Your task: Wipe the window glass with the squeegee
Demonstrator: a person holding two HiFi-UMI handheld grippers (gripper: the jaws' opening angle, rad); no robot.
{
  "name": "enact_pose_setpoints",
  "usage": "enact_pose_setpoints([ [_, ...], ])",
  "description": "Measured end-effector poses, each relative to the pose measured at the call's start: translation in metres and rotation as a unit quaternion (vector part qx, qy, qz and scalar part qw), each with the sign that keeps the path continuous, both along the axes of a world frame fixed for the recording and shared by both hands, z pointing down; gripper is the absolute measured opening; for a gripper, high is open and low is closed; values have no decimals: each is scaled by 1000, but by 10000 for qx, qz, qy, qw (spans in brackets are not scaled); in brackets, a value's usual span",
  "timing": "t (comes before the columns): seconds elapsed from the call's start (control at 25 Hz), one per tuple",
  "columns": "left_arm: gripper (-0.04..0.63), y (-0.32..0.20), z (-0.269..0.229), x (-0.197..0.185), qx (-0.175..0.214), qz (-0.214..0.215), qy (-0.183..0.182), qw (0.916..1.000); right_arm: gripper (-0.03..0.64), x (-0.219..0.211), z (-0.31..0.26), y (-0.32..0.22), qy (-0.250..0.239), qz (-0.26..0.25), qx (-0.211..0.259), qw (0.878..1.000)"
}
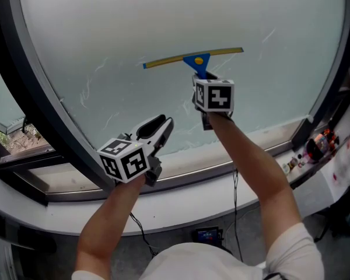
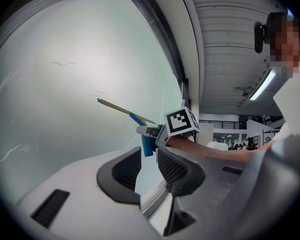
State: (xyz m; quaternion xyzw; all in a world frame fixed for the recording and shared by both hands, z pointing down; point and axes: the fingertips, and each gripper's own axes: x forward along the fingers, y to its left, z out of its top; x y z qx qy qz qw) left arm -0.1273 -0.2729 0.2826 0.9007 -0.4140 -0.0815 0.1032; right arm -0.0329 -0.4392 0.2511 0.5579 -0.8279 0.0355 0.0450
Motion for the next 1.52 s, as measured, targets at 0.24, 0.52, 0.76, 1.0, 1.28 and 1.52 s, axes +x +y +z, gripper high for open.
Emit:
enact_pose_setpoints([
  [0.24,126,0,11,0,-93,6,8,10000,146,-2,20,0,19,1,-138,9999],
  [0.52,126,-1,25,0,-227,1,38,9997,146,-4,46,-1,49,-13,-345,9994],
  [0.76,127,-3,41,-1,-358,-24,66,9993,146,-5,71,-3,91,-24,-522,9986],
  [1.0,126,-4,53,-2,-459,-44,94,9989,146,-6,91,-3,129,-44,-655,9978],
  [1.28,126,-6,66,-4,-538,-76,103,9985,146,-6,110,-3,233,-66,-747,9969],
  [1.52,126,-6,80,-3,-642,-64,115,9979,146,-6,128,-2,271,-82,-867,9958],
])
